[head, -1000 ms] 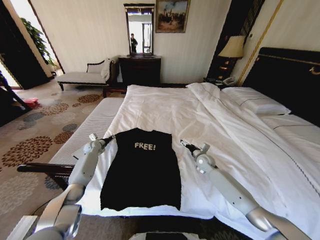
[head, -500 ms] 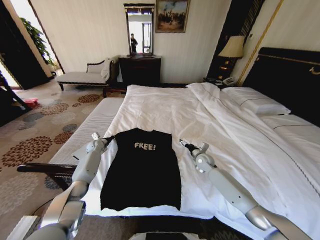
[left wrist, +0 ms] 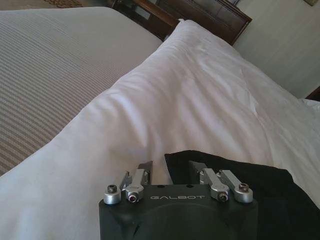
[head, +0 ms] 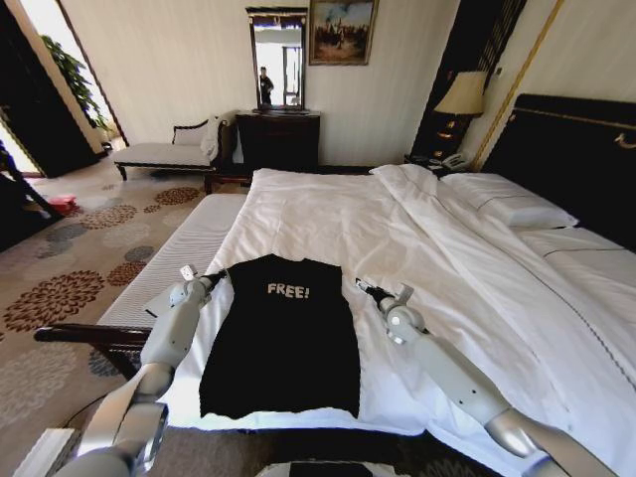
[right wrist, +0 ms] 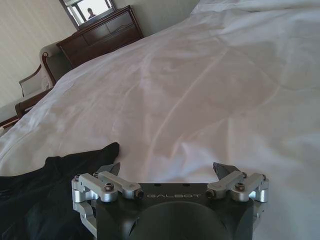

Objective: Fold the clothes on the bed.

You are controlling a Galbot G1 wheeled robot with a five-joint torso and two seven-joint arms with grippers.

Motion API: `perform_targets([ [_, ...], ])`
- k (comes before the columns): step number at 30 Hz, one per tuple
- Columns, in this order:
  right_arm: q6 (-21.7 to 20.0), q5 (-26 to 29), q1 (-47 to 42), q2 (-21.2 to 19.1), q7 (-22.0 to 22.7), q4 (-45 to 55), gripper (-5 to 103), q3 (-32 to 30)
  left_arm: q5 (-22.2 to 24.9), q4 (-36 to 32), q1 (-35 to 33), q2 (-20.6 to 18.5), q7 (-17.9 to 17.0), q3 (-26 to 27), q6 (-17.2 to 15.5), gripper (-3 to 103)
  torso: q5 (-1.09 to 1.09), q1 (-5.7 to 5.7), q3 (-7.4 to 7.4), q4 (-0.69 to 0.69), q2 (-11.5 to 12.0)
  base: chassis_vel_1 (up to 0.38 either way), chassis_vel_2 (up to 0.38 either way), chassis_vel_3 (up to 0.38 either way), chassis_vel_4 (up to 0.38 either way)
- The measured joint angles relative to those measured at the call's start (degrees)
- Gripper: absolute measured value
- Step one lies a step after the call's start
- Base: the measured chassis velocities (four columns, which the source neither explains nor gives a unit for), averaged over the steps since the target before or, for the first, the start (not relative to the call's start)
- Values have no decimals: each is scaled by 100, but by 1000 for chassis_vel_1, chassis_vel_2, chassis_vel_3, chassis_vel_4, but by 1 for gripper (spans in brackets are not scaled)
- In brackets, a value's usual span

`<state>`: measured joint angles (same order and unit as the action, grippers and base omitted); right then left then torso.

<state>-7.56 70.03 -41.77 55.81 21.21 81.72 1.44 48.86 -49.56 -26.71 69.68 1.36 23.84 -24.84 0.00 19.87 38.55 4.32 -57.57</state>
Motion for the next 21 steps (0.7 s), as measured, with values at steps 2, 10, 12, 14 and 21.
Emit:
perform_targets([
  [2,0,-1,-10,-12,1,3,100,-7,-20,14,13,17,8,-2,10,52,0,0,0,0,0,0,0,0,0],
  [10,-1,0,-12,-26,3,15,100,-13,-118,90,62,91,71,-11,63,79,0,0,0,-1,0,0,0,0,0],
  [12,-2,1,-4,-33,3,15,100,-11,-156,124,78,123,86,-15,91,80,1,0,0,-1,0,0,0,0,0],
  [14,-2,2,4,-36,3,15,100,-9,-172,139,85,138,91,-16,102,80,1,0,0,-1,0,0,0,0,0],
  [21,-3,18,59,-49,5,8,100,26,-235,209,102,178,159,-11,152,47,0,0,0,-2,0,0,0,0,0],
])
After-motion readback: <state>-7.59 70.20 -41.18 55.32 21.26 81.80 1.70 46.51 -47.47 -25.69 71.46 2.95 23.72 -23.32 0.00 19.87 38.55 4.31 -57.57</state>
